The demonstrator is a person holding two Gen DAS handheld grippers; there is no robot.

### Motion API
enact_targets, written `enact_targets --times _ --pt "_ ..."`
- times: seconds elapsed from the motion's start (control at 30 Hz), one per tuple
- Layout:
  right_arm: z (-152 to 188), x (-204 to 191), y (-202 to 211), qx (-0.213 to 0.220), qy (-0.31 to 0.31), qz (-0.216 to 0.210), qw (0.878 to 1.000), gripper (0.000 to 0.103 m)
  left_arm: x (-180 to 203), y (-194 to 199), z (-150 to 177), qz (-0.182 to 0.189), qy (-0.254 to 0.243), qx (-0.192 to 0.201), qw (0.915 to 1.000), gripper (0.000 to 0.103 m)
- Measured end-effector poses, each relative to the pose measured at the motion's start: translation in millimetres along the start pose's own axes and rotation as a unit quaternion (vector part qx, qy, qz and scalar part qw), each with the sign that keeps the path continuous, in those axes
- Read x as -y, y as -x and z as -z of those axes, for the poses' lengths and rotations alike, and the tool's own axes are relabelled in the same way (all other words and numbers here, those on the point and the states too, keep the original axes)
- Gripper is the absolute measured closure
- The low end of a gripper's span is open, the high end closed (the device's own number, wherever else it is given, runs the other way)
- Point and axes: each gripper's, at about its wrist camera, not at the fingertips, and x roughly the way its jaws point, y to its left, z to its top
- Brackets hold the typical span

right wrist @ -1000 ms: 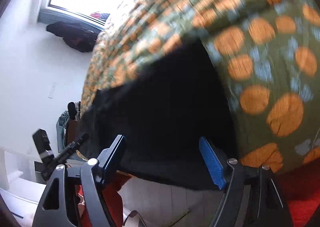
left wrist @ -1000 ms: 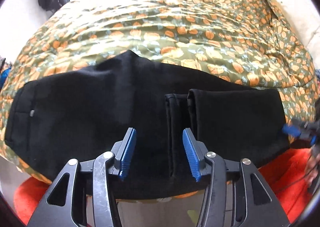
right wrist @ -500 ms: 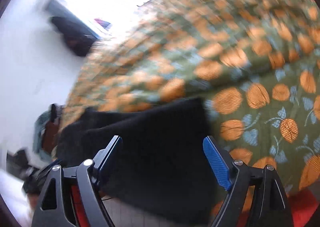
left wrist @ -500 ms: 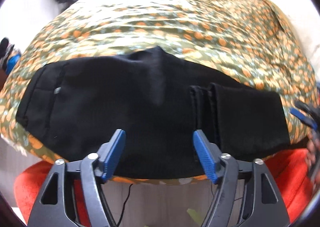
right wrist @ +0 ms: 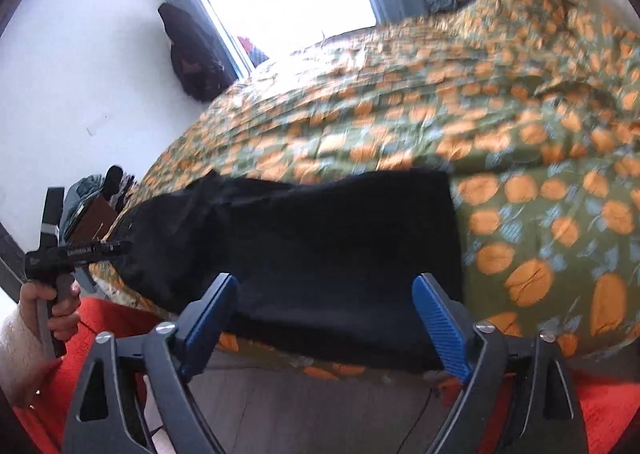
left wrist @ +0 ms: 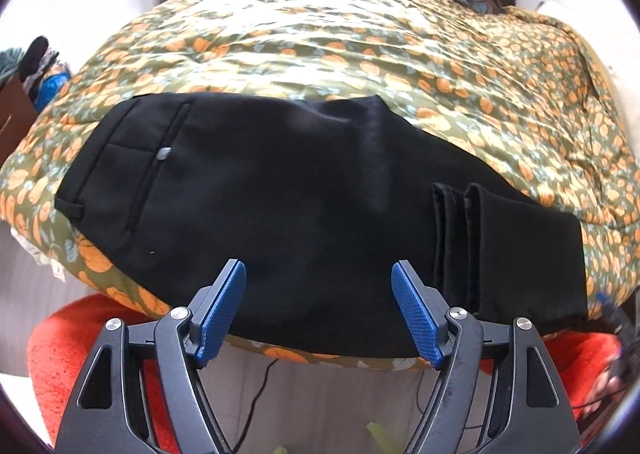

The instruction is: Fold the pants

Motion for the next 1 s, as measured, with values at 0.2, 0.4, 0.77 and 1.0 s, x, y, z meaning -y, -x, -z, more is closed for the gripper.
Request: enact_targets --times 0.2,0.4,0.77,1.0 --pt "3 9 -19 -0.039 -0.025 -0.011 0.999 0.012 -59 19 -23 0.018 0.074 0.014 0.9970 0.026" --pt "6 31 -12 -0.021 -0.072 -0.016 0.997 0.011 -201 50 -39 0.070 0.281 0.070 0.9547 0.019" --pt "3 19 -26 -0.034 -0.057 -0.010 0.998 0.011 -239 -1 -15 0.040 0.296 -0.004 0.9544 0.065" --pt "4 17 -25 -0.036 -0.052 -0.009 0.998 0.011 -240 -36 -8 0.076 0.337 -0.026 0.9381 0.055"
